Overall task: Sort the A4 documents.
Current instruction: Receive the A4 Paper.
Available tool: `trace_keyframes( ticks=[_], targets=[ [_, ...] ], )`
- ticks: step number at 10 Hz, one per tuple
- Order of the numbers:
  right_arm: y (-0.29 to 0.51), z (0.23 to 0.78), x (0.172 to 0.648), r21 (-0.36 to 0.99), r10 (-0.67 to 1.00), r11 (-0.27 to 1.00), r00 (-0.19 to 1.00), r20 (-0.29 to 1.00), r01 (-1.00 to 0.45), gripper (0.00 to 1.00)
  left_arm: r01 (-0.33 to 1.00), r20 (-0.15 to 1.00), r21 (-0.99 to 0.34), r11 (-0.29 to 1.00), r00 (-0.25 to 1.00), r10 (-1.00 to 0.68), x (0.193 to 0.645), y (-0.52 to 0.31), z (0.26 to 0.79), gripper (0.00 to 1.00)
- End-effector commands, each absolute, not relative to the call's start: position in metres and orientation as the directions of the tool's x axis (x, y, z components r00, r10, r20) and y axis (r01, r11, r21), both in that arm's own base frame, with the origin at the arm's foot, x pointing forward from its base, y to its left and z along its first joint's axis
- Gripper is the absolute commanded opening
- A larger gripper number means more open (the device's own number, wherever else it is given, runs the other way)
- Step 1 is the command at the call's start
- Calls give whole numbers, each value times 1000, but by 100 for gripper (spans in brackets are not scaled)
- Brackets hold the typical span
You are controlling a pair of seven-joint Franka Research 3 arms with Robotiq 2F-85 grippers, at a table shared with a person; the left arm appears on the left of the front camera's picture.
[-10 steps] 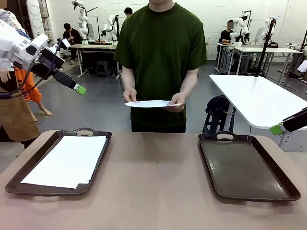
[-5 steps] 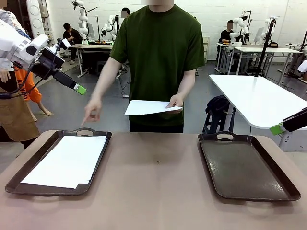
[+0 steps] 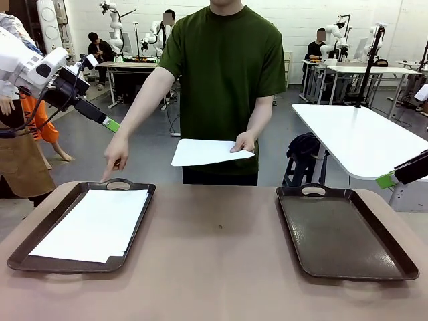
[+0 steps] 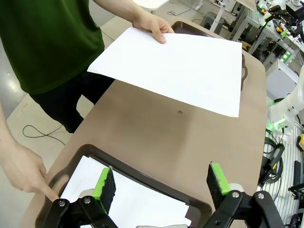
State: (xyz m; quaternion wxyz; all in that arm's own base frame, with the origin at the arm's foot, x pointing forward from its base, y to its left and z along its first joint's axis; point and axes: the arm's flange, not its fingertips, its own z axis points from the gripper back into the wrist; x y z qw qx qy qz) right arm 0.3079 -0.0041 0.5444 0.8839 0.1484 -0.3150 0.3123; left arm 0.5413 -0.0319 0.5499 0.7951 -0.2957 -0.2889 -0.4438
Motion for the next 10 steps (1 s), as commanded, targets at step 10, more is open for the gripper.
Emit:
trace_keyframes(
  ticks=[10],
  targets=[
    [-4,543,309,81,454,753,604,655,-653,100,674,546,-486,557,731,-409,529,-60,517,100]
  ],
)
